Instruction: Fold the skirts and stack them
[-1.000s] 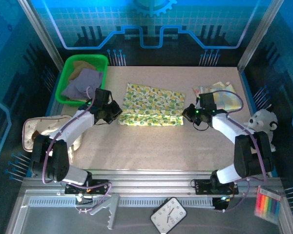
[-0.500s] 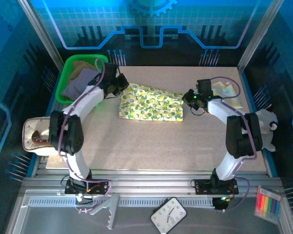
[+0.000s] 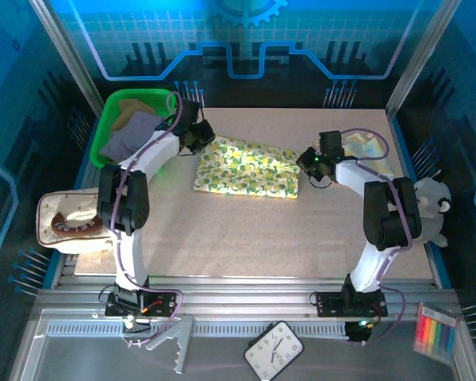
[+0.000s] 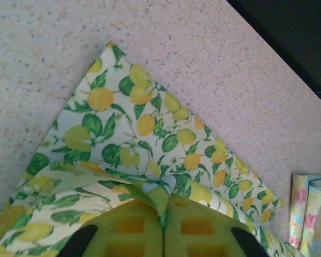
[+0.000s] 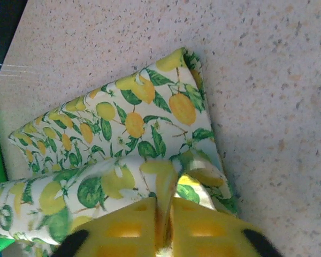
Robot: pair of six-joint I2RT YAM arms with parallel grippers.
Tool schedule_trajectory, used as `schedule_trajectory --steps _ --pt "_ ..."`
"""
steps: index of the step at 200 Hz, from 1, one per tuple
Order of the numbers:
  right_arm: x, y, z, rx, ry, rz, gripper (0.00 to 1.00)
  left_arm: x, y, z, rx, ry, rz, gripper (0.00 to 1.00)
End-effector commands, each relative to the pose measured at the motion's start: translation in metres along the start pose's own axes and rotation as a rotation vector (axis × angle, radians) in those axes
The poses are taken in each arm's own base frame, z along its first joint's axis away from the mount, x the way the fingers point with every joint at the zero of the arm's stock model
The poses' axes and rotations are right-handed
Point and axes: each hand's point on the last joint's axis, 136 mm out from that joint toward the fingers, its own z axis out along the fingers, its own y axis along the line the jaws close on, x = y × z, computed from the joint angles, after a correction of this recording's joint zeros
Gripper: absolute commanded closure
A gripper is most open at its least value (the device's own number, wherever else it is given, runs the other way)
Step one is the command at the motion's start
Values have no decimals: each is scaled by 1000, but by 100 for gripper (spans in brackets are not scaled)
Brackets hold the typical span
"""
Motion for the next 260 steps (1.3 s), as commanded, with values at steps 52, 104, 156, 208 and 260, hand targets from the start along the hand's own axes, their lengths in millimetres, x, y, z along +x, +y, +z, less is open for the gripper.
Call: schedule_trajectory --steps 52,104,156,208,260 --pt "-6 26 -30 -101 -10 -119 0 3 -19 -27 96 69 26 1" --pt "23 71 6 -254 142 -214 0 29 -25 20 195 220 -42 1" --pt "4 63 72 -144 133 -177 0 12 -19 78 147 193 -37 1" --pt "6 37 70 -31 160 -135 0 31 37 106 -5 230 -55 1" --pt "13 112 43 -234 201 -180 0 5 -35 53 225 163 -60 1"
